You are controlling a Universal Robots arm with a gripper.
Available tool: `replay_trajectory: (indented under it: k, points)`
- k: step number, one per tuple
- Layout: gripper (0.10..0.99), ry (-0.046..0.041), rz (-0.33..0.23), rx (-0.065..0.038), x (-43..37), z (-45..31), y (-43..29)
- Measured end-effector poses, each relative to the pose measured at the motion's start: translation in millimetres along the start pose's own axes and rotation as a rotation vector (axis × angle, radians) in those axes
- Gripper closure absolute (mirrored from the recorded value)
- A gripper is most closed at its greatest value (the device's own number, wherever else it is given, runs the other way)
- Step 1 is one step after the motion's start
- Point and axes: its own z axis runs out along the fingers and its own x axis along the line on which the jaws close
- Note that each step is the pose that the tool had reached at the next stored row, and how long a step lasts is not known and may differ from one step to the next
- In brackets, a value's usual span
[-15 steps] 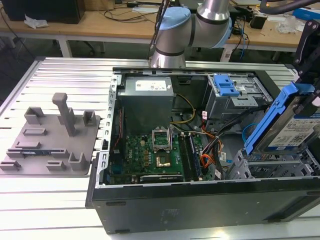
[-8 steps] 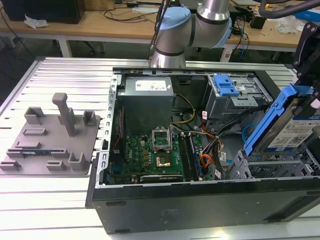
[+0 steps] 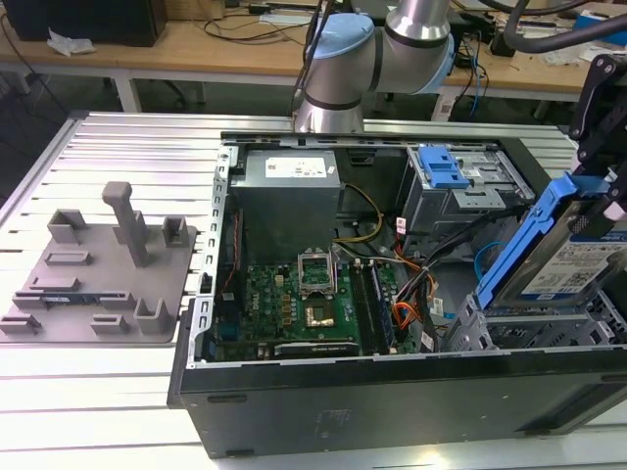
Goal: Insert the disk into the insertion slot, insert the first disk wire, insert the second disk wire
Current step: 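Insert the disk into the insertion slot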
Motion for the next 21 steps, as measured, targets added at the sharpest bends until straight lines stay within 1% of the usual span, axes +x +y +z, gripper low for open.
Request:
replay_trajectory:
  k: [6, 11, 14, 15, 19, 20, 21]
  points:
    - [0.722, -0.0001, -0.002, -0.001, 0.2, 7.3, -0.7]
    - [0.722, 0.0000, -0.004, -0.004, 0.8, 17.2, -1.4]
    - [0.722, 0.0003, -0.005, -0.006, 1.7, 27.9, -2.3]
    - [0.722, 0.0003, -0.005, -0.006, 2.0, 33.0, -2.7]
    - [0.710, 0.0007, -0.005, -0.006, 2.1, 33.3, -2.7]
    - [0.588, 0.0002, -0.005, -0.006, 2.1, 33.5, -2.7]
    - [0.529, 0.0003, -0.006, -0.006, 2.1, 33.5, -2.6]
